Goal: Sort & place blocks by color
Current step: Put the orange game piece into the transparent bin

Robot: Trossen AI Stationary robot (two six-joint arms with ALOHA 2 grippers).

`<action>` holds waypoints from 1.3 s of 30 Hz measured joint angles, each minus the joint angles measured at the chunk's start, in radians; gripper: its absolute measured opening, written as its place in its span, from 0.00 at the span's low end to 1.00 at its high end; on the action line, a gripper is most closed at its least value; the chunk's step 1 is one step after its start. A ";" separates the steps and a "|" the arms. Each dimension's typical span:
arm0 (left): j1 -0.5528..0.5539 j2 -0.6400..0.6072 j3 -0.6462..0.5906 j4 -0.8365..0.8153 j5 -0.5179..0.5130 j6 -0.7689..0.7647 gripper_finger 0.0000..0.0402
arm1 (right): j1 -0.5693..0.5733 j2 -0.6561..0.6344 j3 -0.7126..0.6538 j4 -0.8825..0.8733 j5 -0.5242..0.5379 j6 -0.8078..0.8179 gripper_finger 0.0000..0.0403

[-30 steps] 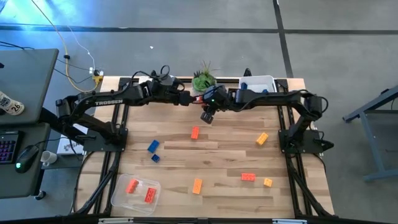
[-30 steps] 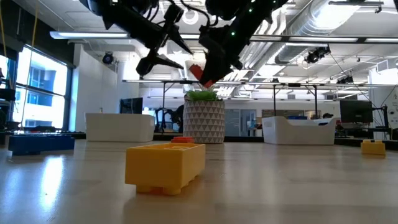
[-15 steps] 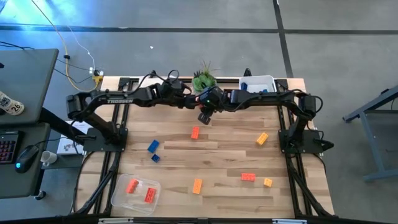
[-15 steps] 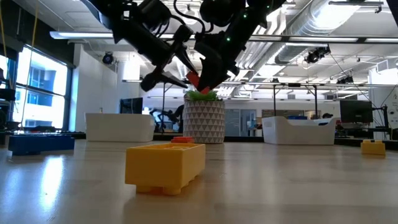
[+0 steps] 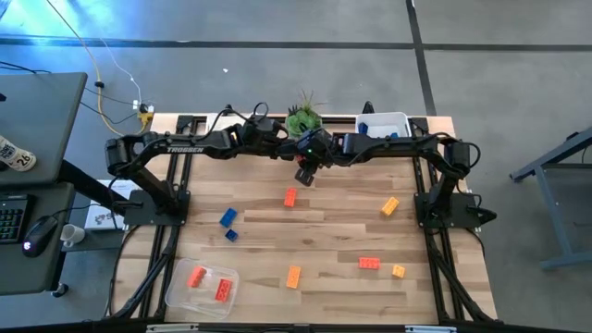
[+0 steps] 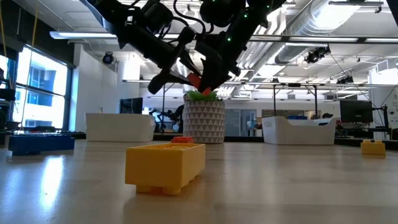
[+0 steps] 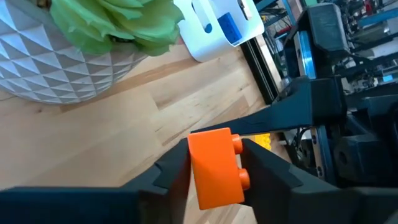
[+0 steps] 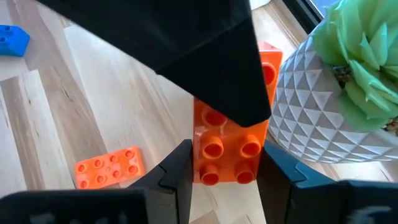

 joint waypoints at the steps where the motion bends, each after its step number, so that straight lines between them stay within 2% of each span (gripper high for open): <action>1: 0.000 0.000 0.000 0.000 0.001 0.010 0.27 | -0.001 0.000 0.000 0.000 0.002 0.000 0.27; 5: -0.005 0.000 0.000 -0.001 0.002 0.023 0.18 | 0.000 0.000 0.000 -0.002 0.024 -0.001 0.27; 9: -0.005 0.000 0.001 -0.002 0.004 0.051 0.17 | 0.000 0.000 -0.001 -0.001 0.027 -0.001 0.29; 15: -0.009 -0.012 0.002 -0.064 0.013 0.150 0.18 | 0.000 0.000 -0.001 0.002 0.009 -0.001 0.54; 17: -0.008 -0.026 0.002 -0.103 0.011 0.171 0.18 | -0.001 0.000 -0.001 0.005 0.006 -0.001 0.59; 20: -0.007 -0.053 0.001 -0.196 0.007 0.197 0.17 | -0.002 -0.001 -0.001 -0.002 -0.004 -0.007 0.63; 27: -0.041 -0.177 0.000 -0.470 0.013 0.245 0.18 | -0.002 -0.001 -0.001 -0.001 -0.001 -0.068 0.64; 33: -0.122 -0.313 0.000 -0.725 0.063 0.265 0.18 | -0.016 -0.001 -0.001 -0.001 -0.005 -0.087 0.64; 39: -0.237 -0.435 0.000 -0.931 0.077 0.204 0.18 | -0.049 -0.001 -0.001 0.014 -0.004 -0.087 0.64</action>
